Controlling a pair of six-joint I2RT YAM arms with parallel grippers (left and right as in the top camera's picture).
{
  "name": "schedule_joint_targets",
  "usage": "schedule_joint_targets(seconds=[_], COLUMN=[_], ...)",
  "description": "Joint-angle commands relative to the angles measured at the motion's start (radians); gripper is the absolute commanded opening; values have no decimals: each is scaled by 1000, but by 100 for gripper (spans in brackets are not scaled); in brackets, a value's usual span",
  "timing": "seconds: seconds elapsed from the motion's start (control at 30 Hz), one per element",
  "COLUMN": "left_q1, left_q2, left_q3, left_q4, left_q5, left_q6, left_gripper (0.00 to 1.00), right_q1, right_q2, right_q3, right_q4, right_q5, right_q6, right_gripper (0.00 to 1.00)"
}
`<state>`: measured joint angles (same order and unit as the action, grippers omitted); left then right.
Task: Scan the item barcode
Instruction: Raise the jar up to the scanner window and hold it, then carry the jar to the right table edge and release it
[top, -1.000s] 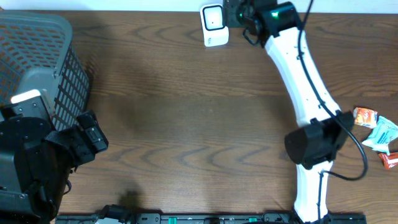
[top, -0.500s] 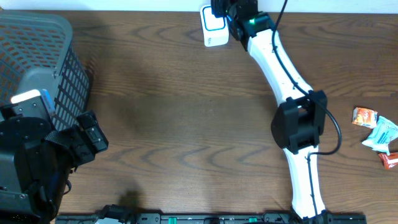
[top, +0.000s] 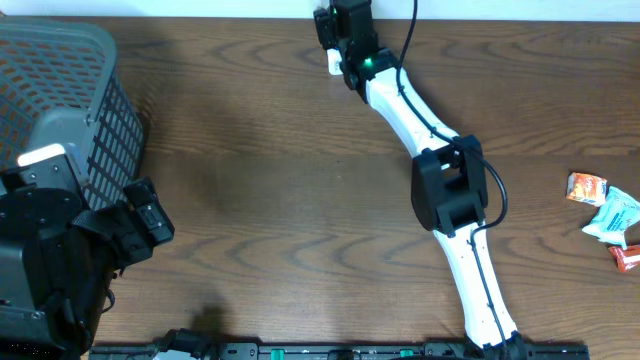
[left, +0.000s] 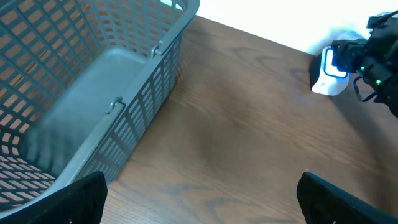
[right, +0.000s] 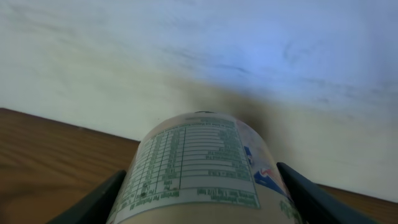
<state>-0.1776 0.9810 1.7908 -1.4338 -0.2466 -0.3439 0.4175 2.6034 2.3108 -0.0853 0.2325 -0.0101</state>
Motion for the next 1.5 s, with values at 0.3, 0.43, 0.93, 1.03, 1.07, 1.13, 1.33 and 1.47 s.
schedule_joint_targets(seconds=[0.3,0.43,0.93,1.03,1.07,1.13,1.33,1.47], left_q1=[4,4,4,4,4,4,4,4], left_q2=[5,5,5,5,5,5,5,5], left_q3=[-9,-9,-9,-9,-9,-9,-9,-9], left_q4=[-2,-2,-2,-2,-2,-2,-2,-2], left_q5=[-16,-16,-16,-16,-16,-16,-16,-16], left_q6=[-10,-10,-10,-10,-10,-10,-10,-10], left_gripper=[98,98,98,98,98,98,98,98], right_q1=[5,4,14,26,28,29,29,22], right_q2=[0,1,50,48,47,37,-66,-167], right_q3=[9,9,-2,-2,-2,-2,-2,-2], right_q4=[-4,4,143,153,153,140,-49,-292], right_q5=[103,103,165,190,189,200,208,212], right_q6=[-33,-33,-123,-156,-174,-182,-172,-115], right_gripper=[32,32,33,32,33,34,34,35])
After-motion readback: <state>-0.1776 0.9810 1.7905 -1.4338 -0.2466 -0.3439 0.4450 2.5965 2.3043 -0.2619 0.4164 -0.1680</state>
